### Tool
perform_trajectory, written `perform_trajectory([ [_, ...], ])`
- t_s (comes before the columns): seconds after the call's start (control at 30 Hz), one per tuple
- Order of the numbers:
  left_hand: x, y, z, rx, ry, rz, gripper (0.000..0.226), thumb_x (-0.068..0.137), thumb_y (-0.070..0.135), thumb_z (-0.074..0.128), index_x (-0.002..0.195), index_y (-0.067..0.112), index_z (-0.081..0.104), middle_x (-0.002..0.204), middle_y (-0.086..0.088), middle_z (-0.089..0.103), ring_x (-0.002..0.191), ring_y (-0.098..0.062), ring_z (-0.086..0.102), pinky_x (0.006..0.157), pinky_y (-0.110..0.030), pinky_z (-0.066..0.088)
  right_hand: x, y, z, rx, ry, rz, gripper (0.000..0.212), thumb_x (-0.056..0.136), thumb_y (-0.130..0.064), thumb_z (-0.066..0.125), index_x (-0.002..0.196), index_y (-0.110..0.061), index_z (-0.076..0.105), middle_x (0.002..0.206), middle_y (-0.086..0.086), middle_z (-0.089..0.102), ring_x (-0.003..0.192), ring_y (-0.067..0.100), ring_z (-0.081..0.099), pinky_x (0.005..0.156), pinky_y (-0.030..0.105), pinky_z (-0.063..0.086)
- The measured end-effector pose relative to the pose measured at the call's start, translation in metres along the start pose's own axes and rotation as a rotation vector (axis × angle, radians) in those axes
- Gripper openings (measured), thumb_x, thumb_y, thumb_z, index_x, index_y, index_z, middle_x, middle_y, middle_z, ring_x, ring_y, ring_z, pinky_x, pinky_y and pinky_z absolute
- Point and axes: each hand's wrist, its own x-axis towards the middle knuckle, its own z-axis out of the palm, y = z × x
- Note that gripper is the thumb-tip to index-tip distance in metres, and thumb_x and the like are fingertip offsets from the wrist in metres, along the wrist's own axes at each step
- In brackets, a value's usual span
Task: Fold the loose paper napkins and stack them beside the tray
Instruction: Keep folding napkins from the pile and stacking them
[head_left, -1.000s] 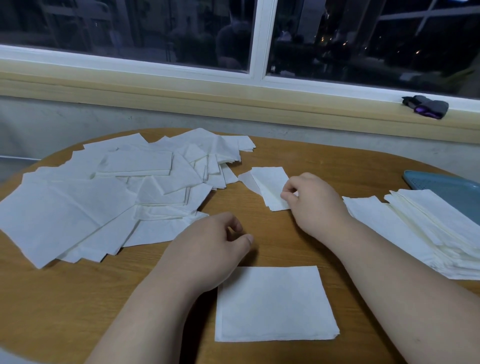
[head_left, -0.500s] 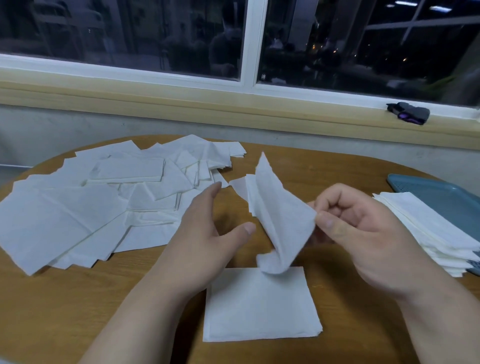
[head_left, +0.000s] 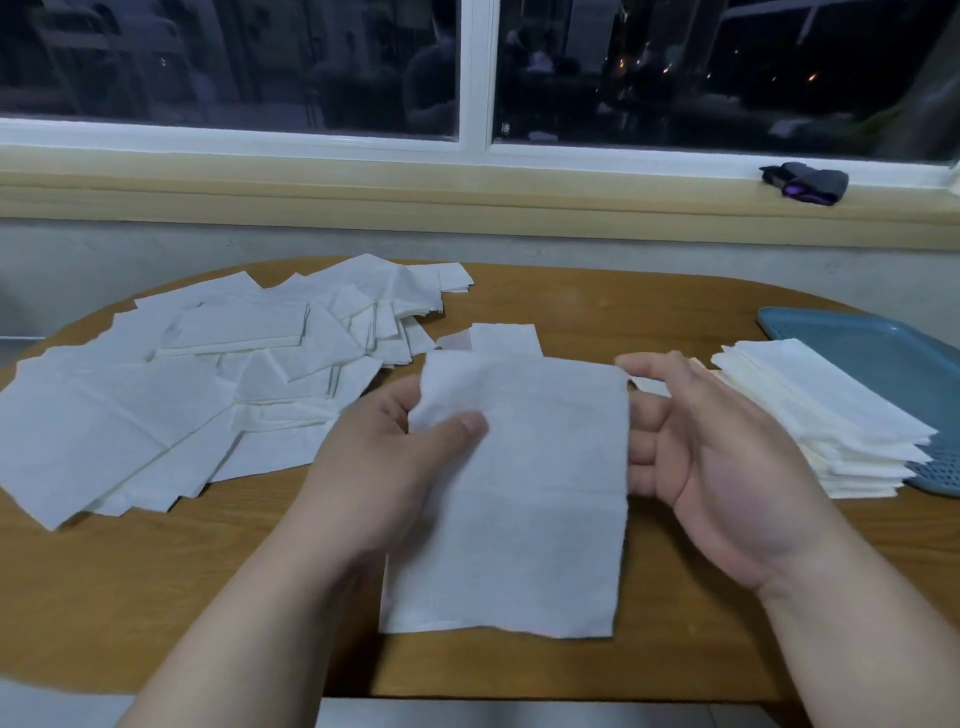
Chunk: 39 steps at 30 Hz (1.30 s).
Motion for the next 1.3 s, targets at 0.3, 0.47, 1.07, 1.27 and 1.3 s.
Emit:
perform_trajectory([
  [0.3, 0.006, -0.011, -0.004, 0.262, 0.168, -0.028, 0.021, 0.086, 0.028, 0.073, 0.105, 0.035, 0.068, 0.094, 0.013, 0.076, 0.08, -0.011, 0.075, 0.083, -0.045, 0.06, -0.001, 0.029, 0.012, -0.406, 0.059, 0.079, 0.063, 0.092, -0.006, 0.065, 0.141, -0.038, 0.041, 0.08, 0.002, 0.073, 0.052, 0.016, 0.063, 0.053, 0.034, 0.047],
  [0.47, -0.008, -0.013, -0.011, 0.646, 0.149, 0.111, 0.048, 0.083, 0.043, 0.071, 0.126, 0.046, 0.049, 0.112, 0.024, 0.054, 0.081, 0.011, 0.059, 0.067, -0.013, 0.045, -0.002, 0.034, 0.006, -0.376, 0.103, 0.125, 0.065, 0.091, -0.002, 0.062, 0.144, -0.033, 0.04, 0.076, 0.0, 0.071, 0.045, 0.019, 0.058, 0.044, 0.03, 0.046],
  [1.07, -0.052, -0.039, 0.034, 1.13, -0.263, 0.722, 0.076, 0.069, 0.068, 0.064, 0.135, 0.036, 0.046, 0.139, 0.011, 0.044, 0.131, -0.011, 0.04, 0.103, -0.021, 0.037, -0.027, 0.017, -0.03, 0.2, 0.255, 0.409, 0.032, 0.095, 0.004, 0.055, 0.122, -0.011, 0.063, 0.089, 0.017, 0.077, 0.07, 0.02, 0.074, 0.052, 0.028, 0.056],
  [1.27, -0.051, -0.05, 0.065, 1.207, -0.217, 0.838, 0.049, 0.07, 0.037, 0.067, 0.116, 0.024, 0.058, 0.12, 0.004, 0.055, 0.106, -0.022, 0.054, 0.084, -0.039, 0.051, -0.038, 0.015, -0.049, 0.248, 0.327, 0.409, 0.029, 0.094, 0.006, 0.053, 0.118, -0.008, 0.062, 0.081, 0.016, 0.076, 0.069, 0.022, 0.073, 0.059, 0.031, 0.058],
  [1.3, -0.05, -0.052, 0.068, 1.205, -0.206, 0.86, 0.04, 0.07, 0.032, 0.064, 0.109, 0.023, 0.061, 0.114, 0.004, 0.056, 0.1, -0.022, 0.055, 0.079, -0.039, 0.05, -0.04, 0.014, -0.051, 0.243, 0.339, 0.401, 0.029, 0.094, 0.007, 0.053, 0.118, -0.008, 0.062, 0.082, 0.016, 0.075, 0.068, 0.022, 0.073, 0.057, 0.03, 0.059],
])
